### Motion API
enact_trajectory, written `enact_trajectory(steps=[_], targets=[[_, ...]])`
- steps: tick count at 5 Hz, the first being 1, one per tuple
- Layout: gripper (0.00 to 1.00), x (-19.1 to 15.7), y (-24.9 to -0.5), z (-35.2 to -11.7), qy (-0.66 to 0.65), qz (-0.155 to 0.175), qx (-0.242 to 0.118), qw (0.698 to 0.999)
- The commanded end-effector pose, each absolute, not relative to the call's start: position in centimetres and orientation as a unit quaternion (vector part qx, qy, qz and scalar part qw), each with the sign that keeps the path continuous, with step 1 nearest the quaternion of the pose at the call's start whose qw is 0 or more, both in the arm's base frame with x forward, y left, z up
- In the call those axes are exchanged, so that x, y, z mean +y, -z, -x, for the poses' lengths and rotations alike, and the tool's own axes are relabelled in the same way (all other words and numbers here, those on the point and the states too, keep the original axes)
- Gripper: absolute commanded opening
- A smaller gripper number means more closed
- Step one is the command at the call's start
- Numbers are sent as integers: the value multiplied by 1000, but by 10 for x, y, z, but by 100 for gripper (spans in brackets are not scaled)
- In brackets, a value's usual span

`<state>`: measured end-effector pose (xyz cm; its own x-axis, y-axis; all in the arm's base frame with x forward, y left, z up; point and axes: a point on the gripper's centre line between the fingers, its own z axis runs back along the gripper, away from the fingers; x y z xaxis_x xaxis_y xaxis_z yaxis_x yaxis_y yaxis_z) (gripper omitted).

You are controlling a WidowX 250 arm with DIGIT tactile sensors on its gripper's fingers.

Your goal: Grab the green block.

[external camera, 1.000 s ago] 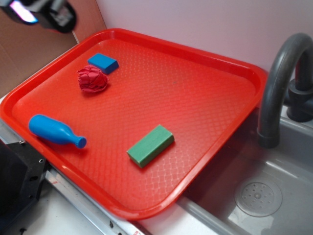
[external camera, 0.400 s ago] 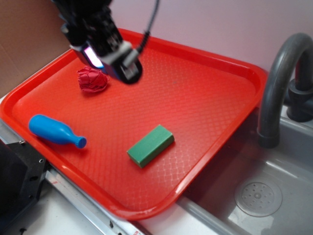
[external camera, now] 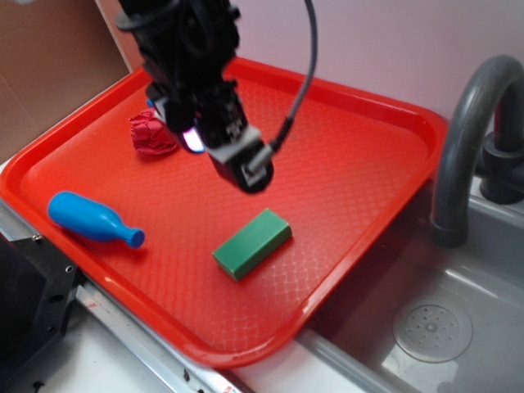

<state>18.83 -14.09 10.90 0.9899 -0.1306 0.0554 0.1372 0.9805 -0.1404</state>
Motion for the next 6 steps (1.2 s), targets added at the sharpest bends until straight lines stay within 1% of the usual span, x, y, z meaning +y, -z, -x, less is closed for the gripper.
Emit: enact_trajectory(steps=[1, 2, 3, 4, 5, 6], targets=[[100, -151, -71, -183, 54, 40, -13, 998], [100, -149, -49, -183, 53, 29, 3, 998], [100, -149, -43, -182, 55, 15, 6, 998], [100, -151, -27, -183, 65, 18, 26, 997], [29, -157, -14, -181, 71, -12, 31, 997], [0, -160, -10, -180, 66, -23, 28, 997]])
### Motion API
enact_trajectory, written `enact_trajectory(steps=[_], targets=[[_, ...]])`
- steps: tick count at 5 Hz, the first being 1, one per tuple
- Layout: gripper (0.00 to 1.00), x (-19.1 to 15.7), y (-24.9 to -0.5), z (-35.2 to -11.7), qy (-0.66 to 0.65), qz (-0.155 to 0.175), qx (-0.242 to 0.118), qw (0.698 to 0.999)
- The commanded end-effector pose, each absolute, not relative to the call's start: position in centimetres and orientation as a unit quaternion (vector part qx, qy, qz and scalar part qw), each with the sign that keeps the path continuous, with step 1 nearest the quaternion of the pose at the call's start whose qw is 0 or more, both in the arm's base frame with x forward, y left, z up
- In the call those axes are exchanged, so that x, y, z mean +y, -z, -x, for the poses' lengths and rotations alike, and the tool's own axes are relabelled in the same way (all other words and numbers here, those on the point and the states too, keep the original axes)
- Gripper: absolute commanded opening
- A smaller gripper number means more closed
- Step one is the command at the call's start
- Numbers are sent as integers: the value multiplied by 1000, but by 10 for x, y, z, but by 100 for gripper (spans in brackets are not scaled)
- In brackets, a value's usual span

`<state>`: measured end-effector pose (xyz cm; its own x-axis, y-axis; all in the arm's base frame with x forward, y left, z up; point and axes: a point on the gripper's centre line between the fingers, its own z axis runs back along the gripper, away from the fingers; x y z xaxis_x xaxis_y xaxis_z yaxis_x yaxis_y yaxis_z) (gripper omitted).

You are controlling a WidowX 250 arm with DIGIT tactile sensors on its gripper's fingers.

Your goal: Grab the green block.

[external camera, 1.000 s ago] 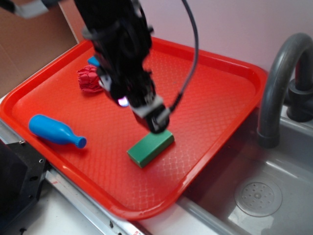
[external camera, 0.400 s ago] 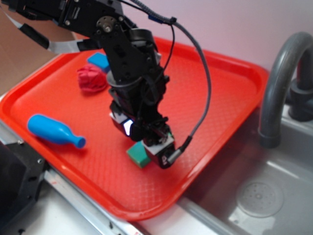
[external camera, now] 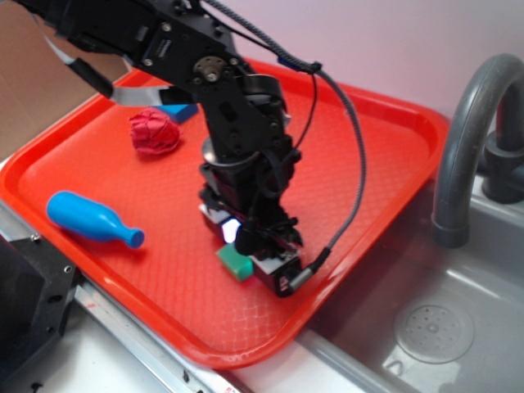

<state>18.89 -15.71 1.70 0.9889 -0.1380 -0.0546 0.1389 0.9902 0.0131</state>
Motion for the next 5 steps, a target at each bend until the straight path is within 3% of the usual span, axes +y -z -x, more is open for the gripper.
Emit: enact_trajectory(steps=[1, 2, 3, 4, 5], targets=[[0, -159, -20, -178, 61, -24, 17, 998], [0, -144, -69, -178, 72, -11, 1, 997], [0, -114, -117, -181, 67, 45, -24, 996], [0, -82, -166, -182, 49, 59, -40, 996], [0, -39, -200, -181, 44, 88, -52, 994]])
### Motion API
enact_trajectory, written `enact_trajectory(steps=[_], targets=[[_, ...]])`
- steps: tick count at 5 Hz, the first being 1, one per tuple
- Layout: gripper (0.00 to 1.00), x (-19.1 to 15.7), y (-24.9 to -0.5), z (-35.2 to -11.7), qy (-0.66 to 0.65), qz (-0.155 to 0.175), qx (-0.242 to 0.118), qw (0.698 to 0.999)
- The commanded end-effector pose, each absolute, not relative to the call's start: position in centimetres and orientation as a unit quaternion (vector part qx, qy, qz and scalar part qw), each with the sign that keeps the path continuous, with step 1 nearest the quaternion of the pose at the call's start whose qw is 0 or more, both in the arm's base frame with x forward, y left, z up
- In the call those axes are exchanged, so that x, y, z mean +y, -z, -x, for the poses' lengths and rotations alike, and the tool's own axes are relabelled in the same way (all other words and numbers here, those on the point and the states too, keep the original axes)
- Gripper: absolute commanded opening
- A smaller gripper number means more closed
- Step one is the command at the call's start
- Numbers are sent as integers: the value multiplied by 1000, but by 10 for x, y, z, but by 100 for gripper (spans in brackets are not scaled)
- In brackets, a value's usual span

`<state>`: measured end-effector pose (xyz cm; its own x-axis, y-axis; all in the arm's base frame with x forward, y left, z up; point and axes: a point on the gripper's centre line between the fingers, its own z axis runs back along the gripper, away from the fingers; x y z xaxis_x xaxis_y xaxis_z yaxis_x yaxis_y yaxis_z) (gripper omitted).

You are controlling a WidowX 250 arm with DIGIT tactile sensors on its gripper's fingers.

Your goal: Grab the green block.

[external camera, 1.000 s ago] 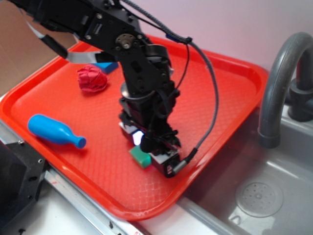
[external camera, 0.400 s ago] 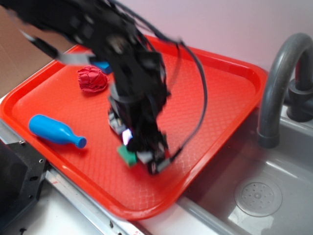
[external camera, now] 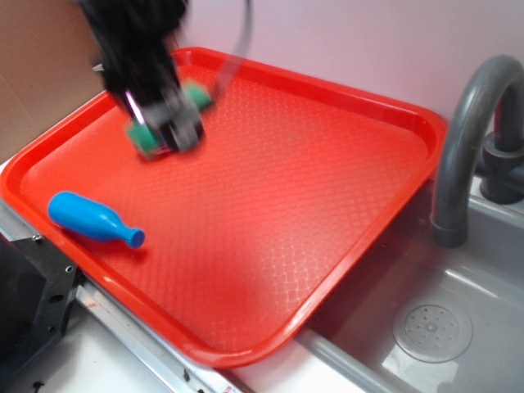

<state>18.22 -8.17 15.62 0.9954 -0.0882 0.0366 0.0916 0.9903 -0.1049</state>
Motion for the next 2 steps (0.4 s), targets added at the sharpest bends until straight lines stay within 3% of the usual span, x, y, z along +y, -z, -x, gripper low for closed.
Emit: enact_trajectory(steps=[1, 2], targets=[[0, -22, -213, -181, 11, 72, -71, 995], [0, -20, -205, -185, 11, 75, -69, 995]])
